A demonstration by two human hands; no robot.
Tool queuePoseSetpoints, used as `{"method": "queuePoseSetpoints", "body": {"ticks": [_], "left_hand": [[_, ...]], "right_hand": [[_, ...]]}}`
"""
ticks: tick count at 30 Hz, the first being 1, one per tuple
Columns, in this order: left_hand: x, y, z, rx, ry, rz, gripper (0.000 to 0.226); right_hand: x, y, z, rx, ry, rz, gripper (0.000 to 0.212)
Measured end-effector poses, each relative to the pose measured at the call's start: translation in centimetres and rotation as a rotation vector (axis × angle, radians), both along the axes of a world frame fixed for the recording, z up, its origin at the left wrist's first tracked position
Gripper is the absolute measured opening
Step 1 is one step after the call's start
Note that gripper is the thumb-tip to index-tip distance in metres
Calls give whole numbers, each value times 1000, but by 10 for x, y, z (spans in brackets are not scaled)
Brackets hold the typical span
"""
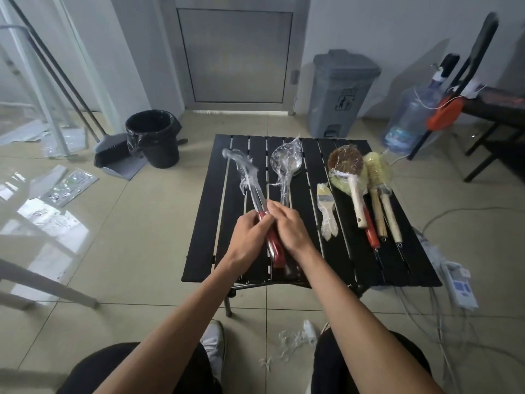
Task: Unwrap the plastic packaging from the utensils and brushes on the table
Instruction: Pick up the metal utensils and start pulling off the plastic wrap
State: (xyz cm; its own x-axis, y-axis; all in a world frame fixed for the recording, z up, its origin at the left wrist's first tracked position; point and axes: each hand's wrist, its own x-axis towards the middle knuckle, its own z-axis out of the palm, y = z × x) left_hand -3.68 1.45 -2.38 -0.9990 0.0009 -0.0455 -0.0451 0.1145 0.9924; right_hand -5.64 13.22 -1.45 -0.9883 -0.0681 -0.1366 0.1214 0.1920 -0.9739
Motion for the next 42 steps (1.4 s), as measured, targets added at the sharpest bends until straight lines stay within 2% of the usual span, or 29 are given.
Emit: {"method": "queuePoseSetpoints", "body": {"ticks": [5,9,11,14,18,20,23,25,31,38,42], "left_hand": [[9,-2,-9,9,5,-256,13],[11,-9,-4,-7,-12,-432,16],[10,-15,1,-12,-61,-455,19],[3,-25,11,-60,-67,-375,45],[-3,-27,13,-181,-68,-119,63],[-8,-28,10,-202,-34,-32,56],[-13,-31,10,54,-14,-63,32],[-16,-33,11,147,-14,-70,33],[-23,-41,8,47,54,34,27],[-23,-38,12,-89,193,75,21],[-22,-34,20,-45,228,77,18]], "right_hand": [[-1,10,2,-245,-50,105,31],[-2,13,2,-360,-67,12,24],[-1,15,4,-388,-63,-23,21],[1,14,5,-466,-103,-54,21],[4,8,5,-410,-118,-74,21],[8,4,7,-424,-105,-28,26],[15,-1,10,-425,-100,47,28],[18,-5,11,-419,-119,79,30],[24,-5,10,-360,-154,105,23],[24,-1,5,-187,-104,-4,13],[24,0,7,-131,-112,-53,11]]}}
